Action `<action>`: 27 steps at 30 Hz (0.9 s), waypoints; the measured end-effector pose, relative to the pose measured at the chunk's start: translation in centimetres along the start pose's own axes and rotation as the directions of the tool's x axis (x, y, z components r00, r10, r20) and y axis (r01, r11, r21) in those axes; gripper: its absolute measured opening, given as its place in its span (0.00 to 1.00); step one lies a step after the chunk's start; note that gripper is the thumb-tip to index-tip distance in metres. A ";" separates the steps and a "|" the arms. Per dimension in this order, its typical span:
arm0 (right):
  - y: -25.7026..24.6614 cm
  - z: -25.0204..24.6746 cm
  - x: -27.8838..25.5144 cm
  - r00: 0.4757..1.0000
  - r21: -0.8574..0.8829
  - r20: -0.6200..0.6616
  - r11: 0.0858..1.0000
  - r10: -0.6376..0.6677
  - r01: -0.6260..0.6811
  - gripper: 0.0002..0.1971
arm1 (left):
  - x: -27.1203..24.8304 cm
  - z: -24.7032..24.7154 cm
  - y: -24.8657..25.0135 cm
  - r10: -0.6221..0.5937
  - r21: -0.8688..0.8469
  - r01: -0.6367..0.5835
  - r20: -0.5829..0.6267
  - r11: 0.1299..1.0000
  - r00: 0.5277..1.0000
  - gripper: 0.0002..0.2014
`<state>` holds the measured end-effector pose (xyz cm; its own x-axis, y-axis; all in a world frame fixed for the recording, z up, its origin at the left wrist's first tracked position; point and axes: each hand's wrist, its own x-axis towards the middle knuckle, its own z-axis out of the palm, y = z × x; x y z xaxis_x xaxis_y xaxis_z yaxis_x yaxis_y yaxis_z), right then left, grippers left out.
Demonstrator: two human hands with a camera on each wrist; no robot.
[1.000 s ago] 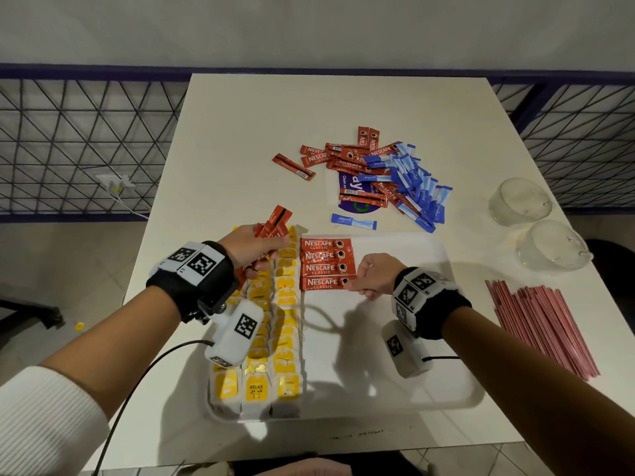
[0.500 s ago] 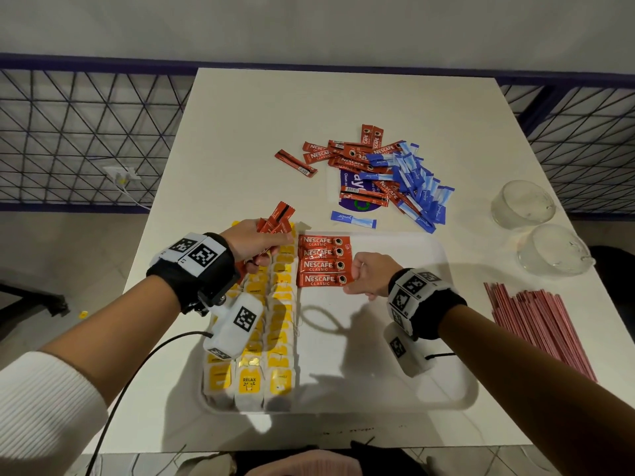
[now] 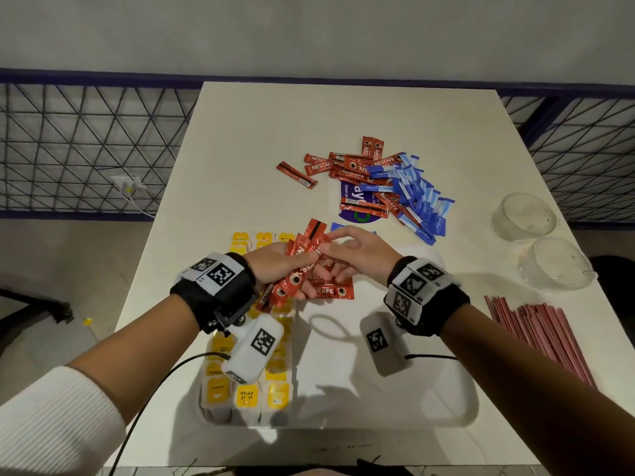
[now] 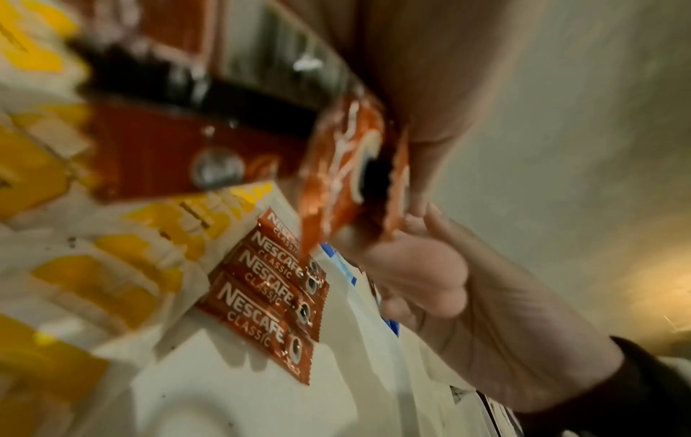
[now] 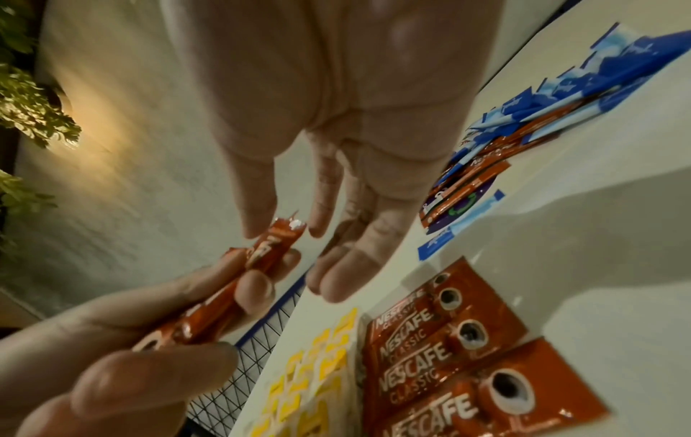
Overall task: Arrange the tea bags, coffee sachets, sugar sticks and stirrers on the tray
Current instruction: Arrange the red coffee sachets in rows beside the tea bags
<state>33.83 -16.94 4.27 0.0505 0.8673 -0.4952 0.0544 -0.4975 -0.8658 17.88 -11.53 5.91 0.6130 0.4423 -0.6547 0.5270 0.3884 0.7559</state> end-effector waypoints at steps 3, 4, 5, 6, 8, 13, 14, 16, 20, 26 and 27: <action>0.0 0.1 0.1 0.999 -0.032 0.038 0.999 -0.003 0.004 0.03 | -0.3 0.3 0.0 0.014 0.077 -0.012 -0.017 0.997 1.000 0.15; 0.0 -0.1 0.1 0.999 -0.007 0.035 1.000 0.003 -0.003 0.03 | -0.4 0.4 0.1 0.012 0.070 -0.010 -0.025 0.997 1.000 0.15; -0.1 -0.2 0.2 1.000 0.040 0.025 0.999 0.012 -0.013 0.03 | -0.4 0.2 -0.1 0.017 0.075 -0.015 -0.032 0.997 0.999 0.15; -0.2 -0.5 0.2 1.000 0.089 0.010 0.996 0.023 -0.023 0.04 | -0.4 0.0 -0.2 0.021 0.110 -0.016 -0.045 0.994 0.999 0.17; -0.5 -1.1 0.1 0.999 0.169 -0.022 0.985 0.042 -0.038 0.04 | -0.5 -0.6 -0.3 0.025 0.244 0.006 -0.124 0.970 0.992 0.18; -1.3 -1.7 -0.1 0.996 0.249 -0.060 0.967 0.060 -0.043 0.05 | -0.7 -1.8 -0.3 0.053 0.162 -0.010 -0.267 0.987 0.962 0.18; -1.4 -1.4 -0.1 0.997 0.221 -0.049 0.974 0.062 -0.050 0.05 | -0.7 -1.9 -0.2 0.053 0.136 -0.017 -0.264 0.991 0.963 0.19; -1.4 -0.7 0.0 0.999 0.091 -0.026 0.995 0.046 -0.044 0.06 | -0.7 -2.0 0.2 0.060 0.110 -0.034 -0.234 0.993 0.970 0.21; -1.4 1.2 -0.5 1.000 -0.133 -0.014 0.991 -0.019 0.017 0.08 | -0.5 -1.9 0.6 0.050 0.089 -0.033 -0.196 0.996 0.979 0.18; -0.6 1.9 -1.2 0.997 -0.153 0.030 0.986 0.071 -0.066 0.16 | -0.4 -1.8 0.0 0.020 0.065 -0.003 -0.260 0.998 0.965 0.20; -0.4 2.0 -1.2 0.993 -0.106 0.052 0.989 0.108 -0.102 0.15 | -0.4 -1.7 -0.2 0.013 0.050 0.001 -0.279 0.999 0.960 0.20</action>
<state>31.74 -17.78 5.10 0.0037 0.8082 -0.5889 0.1547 -0.5823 -0.7982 16.51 -10.41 6.03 0.4312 0.6556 -0.6198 0.5559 0.3480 0.7549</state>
